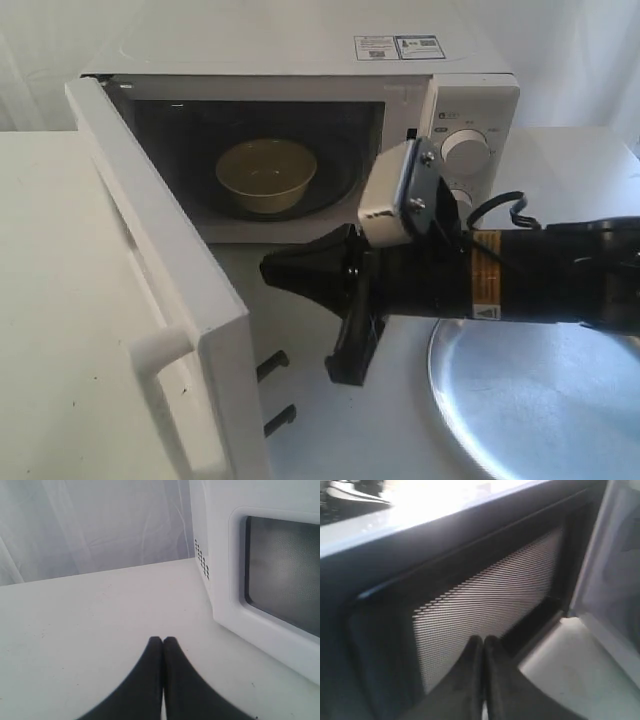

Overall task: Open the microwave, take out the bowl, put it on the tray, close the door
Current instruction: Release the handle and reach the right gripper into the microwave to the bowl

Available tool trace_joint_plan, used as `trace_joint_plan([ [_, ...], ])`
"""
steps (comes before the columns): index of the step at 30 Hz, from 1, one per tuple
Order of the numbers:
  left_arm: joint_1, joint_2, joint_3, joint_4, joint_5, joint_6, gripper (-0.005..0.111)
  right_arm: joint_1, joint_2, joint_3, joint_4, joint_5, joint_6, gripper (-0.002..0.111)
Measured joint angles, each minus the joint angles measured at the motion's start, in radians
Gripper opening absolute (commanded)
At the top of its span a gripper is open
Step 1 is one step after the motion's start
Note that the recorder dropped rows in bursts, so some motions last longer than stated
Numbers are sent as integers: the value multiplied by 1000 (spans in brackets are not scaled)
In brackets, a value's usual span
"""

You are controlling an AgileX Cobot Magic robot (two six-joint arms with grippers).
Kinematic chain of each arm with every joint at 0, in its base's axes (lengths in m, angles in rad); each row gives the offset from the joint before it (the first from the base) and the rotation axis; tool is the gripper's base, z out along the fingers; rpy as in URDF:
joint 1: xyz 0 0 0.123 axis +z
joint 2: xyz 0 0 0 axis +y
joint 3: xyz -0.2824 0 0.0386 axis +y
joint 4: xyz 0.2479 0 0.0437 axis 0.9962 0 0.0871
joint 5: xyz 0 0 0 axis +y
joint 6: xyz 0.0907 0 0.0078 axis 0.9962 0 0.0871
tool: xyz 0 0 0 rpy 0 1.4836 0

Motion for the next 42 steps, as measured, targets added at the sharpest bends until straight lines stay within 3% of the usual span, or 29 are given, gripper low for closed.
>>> trace_joint_plan([
  [5, 0, 0, 0, 0, 0, 0, 0, 25, 18, -77, 93, 163, -37, 0],
  [10, 0, 0, 0, 0, 0, 0, 0, 32, 94, -168, 326, 437, -286, 0],
  [14, 0, 0, 0, 0, 0, 0, 0, 32, 188, -226, 439, 488, -400, 2],
  [18, 0, 0, 0, 0, 0, 0, 0, 44, 278, -295, 355, 468, -447, 20],
  [23, 0, 0, 0, 0, 0, 0, 0, 67, 366, -392, 295, 485, -471, 52],
  [42, 0, 0, 0, 0, 0, 0, 0, 112, 553, -687, 281, 695, -590, 50],
])
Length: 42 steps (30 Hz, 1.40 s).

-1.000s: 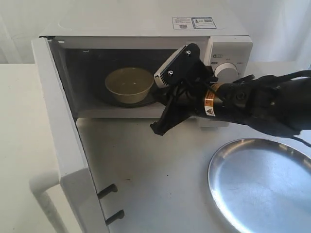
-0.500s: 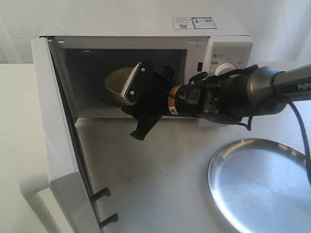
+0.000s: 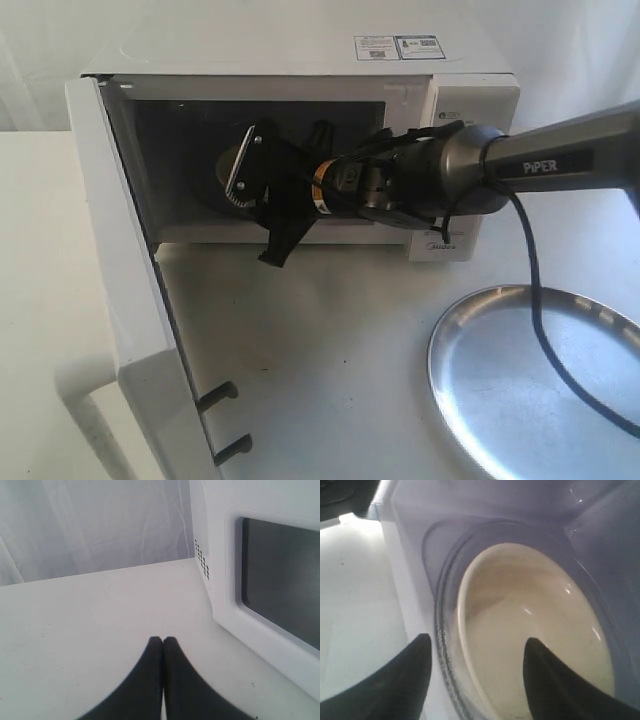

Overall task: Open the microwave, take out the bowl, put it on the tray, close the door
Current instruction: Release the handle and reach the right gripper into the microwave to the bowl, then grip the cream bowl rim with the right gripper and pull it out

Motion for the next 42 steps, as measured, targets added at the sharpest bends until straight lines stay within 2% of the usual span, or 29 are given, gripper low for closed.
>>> trace_joint_plan([
  [6, 0, 0, 0, 0, 0, 0, 0, 0, 57, -55, 0, 25, -2, 35],
  [11, 0, 0, 0, 0, 0, 0, 0, 1, 80, -74, 0, 67, 13, 2],
  [12, 0, 0, 0, 0, 0, 0, 0, 1, 82, -77, 0, 80, 24, 0],
  [19, 0, 0, 0, 0, 0, 0, 0, 7, 66, -84, 3, 134, 129, 0],
  [25, 0, 0, 0, 0, 0, 0, 0, 69, -42, -17, 5, 187, 194, 0],
  [28, 0, 0, 0, 0, 0, 0, 0, 118, -146, 25, 35, 318, 240, 0],
  [33, 0, 0, 0, 0, 0, 0, 0, 199, -349, 126, 171, 745, 256, 0],
  [36, 0, 0, 0, 0, 0, 0, 0, 215, -453, 227, 278, 928, 265, 0],
  [42, 0, 0, 0, 0, 0, 0, 0, 221, -609, 456, 313, 1025, 355, 0],
])
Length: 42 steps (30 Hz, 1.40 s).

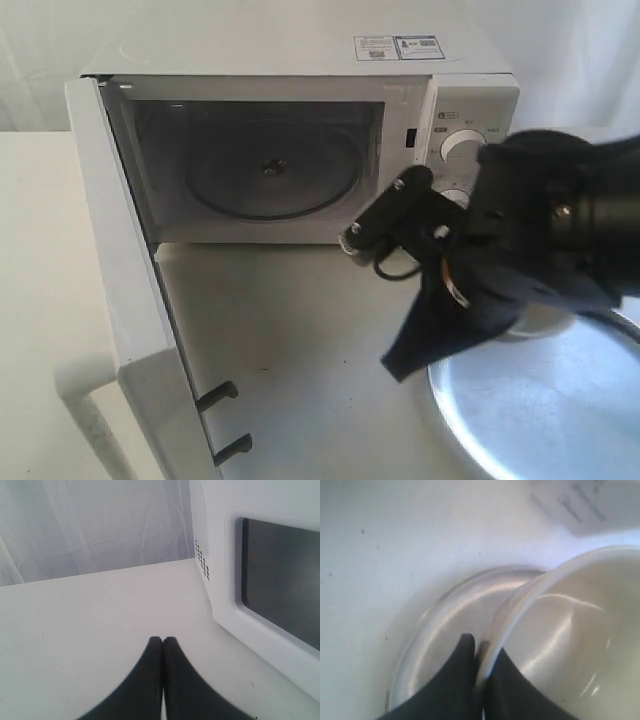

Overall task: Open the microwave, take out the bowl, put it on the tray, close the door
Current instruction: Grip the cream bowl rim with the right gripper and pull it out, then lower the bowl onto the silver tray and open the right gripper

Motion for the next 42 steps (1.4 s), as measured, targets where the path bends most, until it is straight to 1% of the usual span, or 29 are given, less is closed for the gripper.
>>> trace_joint_plan([
  [5, 0, 0, 0, 0, 0, 0, 0, 0, -30, 149, -49, 2, 100, 0],
  [7, 0, 0, 0, 0, 0, 0, 0, -4, -30, 202, -75, -29, 142, 0],
  [12, 0, 0, 0, 0, 0, 0, 0, -22, -30, 280, -123, -162, 184, 0],
  [18, 0, 0, 0, 0, 0, 0, 0, -27, -30, 325, -132, -326, 197, 0],
  [21, 0, 0, 0, 0, 0, 0, 0, -27, -26, 337, -135, -321, 210, 0],
  [26, 0, 0, 0, 0, 0, 0, 0, -28, 22, 346, -166, -245, 266, 0],
  [30, 0, 0, 0, 0, 0, 0, 0, -28, 35, 346, -188, -256, 321, 0],
  [32, 0, 0, 0, 0, 0, 0, 0, -28, 35, 346, -209, -258, 361, 5],
  [35, 0, 0, 0, 0, 0, 0, 0, -28, 35, 346, -301, -246, 488, 21],
  [36, 0, 0, 0, 0, 0, 0, 0, -28, 35, 346, -334, -226, 534, 28],
  [38, 0, 0, 0, 0, 0, 0, 0, -28, 35, 346, -359, -178, 590, 37],
  [40, 0, 0, 0, 0, 0, 0, 0, -28, 35, 346, -363, -154, 607, 43],
  [42, 0, 0, 0, 0, 0, 0, 0, -28, 31, 346, -363, -178, 624, 43],
])
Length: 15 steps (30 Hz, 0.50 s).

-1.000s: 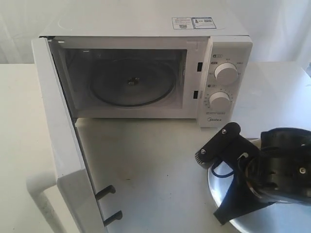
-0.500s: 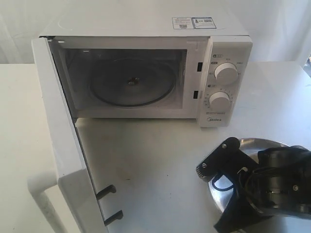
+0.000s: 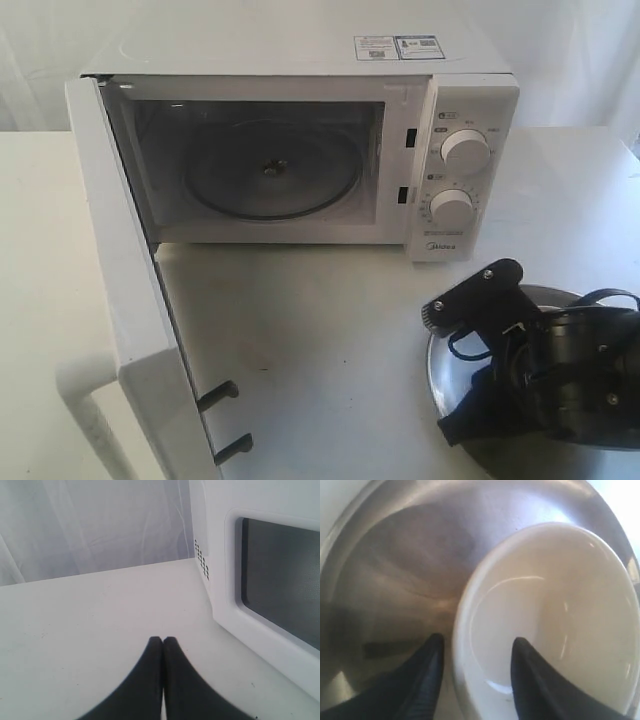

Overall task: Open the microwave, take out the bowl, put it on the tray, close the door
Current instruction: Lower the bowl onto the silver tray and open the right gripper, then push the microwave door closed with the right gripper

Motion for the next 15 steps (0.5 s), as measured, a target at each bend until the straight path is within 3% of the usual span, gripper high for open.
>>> trace_joint_plan([
  [3, 0, 0, 0, 0, 0, 0, 0, 0, -39, 0, 9, -113, 7, 43],
  [5, 0, 0, 0, 0, 0, 0, 0, 0, -122, 0, 42, -324, 8, 40],
  [8, 0, 0, 0, 0, 0, 0, 0, 0, -284, 0, 53, -691, 1, 13],
  [10, 0, 0, 0, 0, 0, 0, 0, 0, -365, -16, 53, -754, -15, 0],
  [13, 0, 0, 0, 0, 0, 0, 0, 0, -507, -55, 53, -775, -65, 0],
  [15, 0, 0, 0, 0, 0, 0, 0, 0, -539, -99, 45, -918, -79, 0],
])
